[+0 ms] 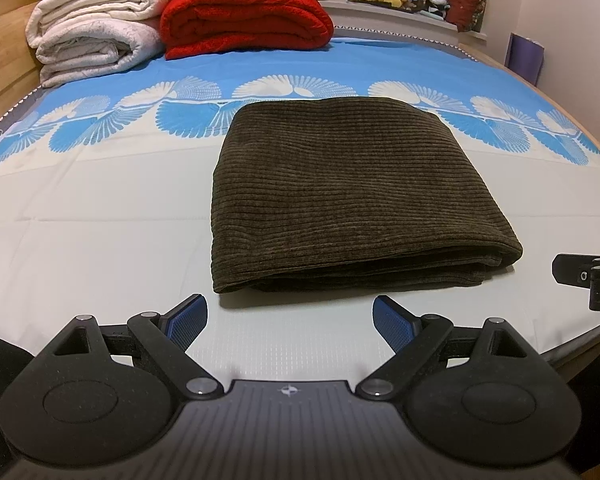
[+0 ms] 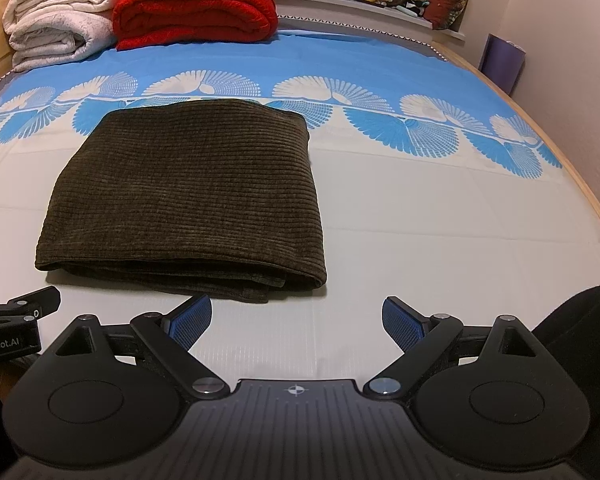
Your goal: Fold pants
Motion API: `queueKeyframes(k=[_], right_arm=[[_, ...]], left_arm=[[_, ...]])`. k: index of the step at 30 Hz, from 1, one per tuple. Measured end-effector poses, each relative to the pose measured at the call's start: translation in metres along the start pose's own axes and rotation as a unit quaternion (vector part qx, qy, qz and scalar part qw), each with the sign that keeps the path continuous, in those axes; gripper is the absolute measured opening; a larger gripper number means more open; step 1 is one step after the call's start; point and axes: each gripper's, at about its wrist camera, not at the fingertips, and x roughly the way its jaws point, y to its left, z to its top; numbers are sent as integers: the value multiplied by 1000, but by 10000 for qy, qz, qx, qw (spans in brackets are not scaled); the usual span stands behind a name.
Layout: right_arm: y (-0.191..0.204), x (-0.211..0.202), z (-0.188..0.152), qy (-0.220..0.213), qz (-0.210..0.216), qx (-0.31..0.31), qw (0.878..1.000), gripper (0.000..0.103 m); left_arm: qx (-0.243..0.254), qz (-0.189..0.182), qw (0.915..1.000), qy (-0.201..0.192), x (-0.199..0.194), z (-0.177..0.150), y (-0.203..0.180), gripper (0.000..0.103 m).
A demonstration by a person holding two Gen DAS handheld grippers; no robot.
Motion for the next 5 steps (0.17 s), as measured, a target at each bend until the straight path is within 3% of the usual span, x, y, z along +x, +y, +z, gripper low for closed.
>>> queueKeyframes(k=[5], right_arm=[[-1, 0, 0, 3, 3, -6, 10000, 93]], left_arm=[[33, -23, 10000, -13, 0, -1, 1, 93]])
